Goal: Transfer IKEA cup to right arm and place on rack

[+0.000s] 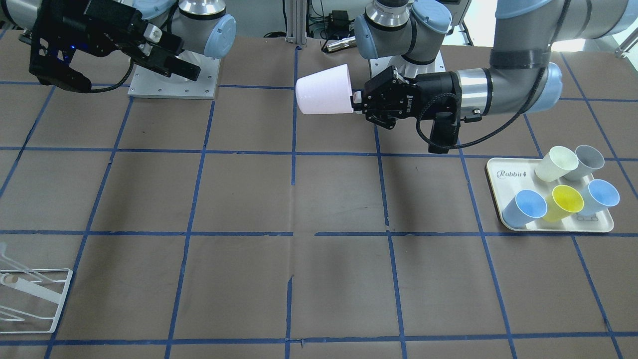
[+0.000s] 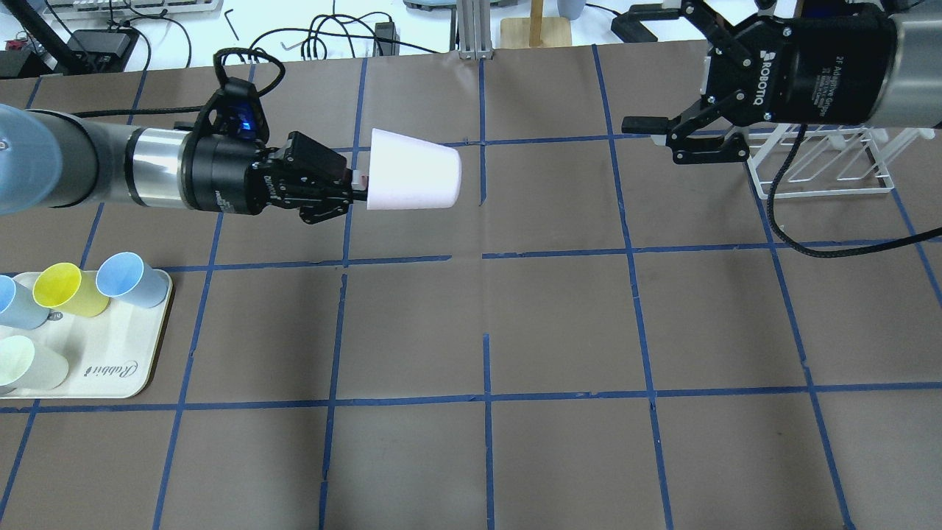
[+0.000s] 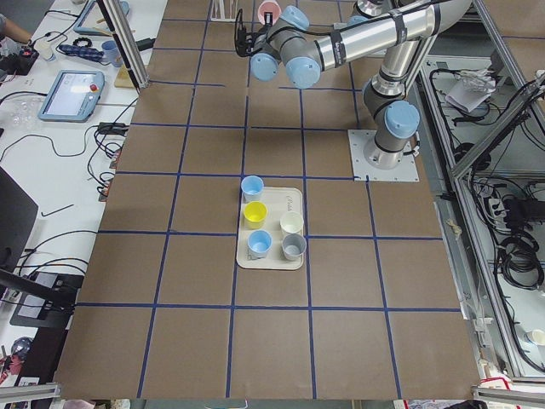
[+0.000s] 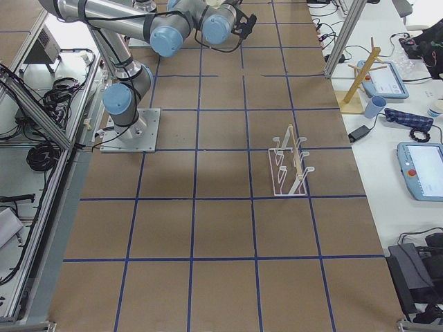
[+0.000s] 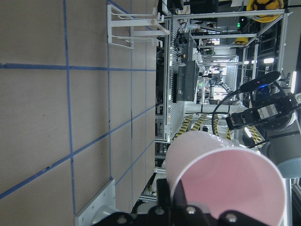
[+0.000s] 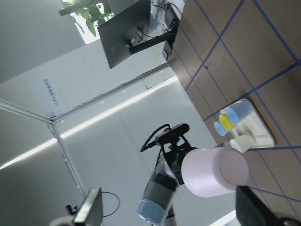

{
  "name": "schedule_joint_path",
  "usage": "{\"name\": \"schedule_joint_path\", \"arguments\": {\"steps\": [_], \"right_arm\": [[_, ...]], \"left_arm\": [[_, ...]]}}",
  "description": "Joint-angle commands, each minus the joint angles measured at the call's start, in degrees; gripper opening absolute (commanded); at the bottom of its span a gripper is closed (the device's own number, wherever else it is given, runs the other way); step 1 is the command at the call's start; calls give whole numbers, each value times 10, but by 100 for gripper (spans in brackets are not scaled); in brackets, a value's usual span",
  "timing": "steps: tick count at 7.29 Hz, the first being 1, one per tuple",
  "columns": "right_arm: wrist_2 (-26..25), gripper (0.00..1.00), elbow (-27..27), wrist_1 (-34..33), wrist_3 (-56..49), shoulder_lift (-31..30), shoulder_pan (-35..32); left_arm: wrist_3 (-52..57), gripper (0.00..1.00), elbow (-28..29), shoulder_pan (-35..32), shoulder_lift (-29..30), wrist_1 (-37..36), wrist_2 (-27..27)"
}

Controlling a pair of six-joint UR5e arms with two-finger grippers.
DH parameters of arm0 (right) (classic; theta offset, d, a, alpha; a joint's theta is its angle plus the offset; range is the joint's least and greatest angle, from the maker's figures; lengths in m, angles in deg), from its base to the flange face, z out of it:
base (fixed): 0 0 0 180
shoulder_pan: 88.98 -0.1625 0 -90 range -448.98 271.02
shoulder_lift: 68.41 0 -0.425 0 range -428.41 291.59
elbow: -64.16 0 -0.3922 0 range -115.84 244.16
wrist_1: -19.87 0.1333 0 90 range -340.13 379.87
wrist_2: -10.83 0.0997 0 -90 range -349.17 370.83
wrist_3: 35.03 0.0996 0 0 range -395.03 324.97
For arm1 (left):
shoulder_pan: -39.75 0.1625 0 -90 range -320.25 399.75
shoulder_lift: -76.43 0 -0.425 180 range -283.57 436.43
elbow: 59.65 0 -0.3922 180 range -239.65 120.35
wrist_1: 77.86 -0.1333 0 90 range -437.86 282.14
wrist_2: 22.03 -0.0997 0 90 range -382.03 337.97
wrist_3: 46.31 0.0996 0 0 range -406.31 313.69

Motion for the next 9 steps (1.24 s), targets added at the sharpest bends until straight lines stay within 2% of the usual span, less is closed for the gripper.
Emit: {"name": "schedule_joint_path", "arguments": {"steps": [1,2,3,4,5,7,9], "right_arm": [[84,100,85,-43,-10,-31,1],[75,100,127,-124,-10,-48,-2],[54,100,146,-166,-8,-53,-4],[3,100,143,-182,-10,-58,-6],[-25,100,142,-200,-9,-64,-15],[-27,100,110,-202,55,-60,-39],[-8,100,102,-203,90,-56,-40]], "left_arm": [[-3,0,3,-62,2,-1,96],[-3,0,2,-72,3,-3,115],[-3,0,0,-77,0,-8,123],[-3,0,0,-86,-3,-7,132],[-3,0,0,-88,-7,-7,132],[-3,0,0,-91,-8,-7,135],[-3,0,0,-91,-12,-8,136]]}}
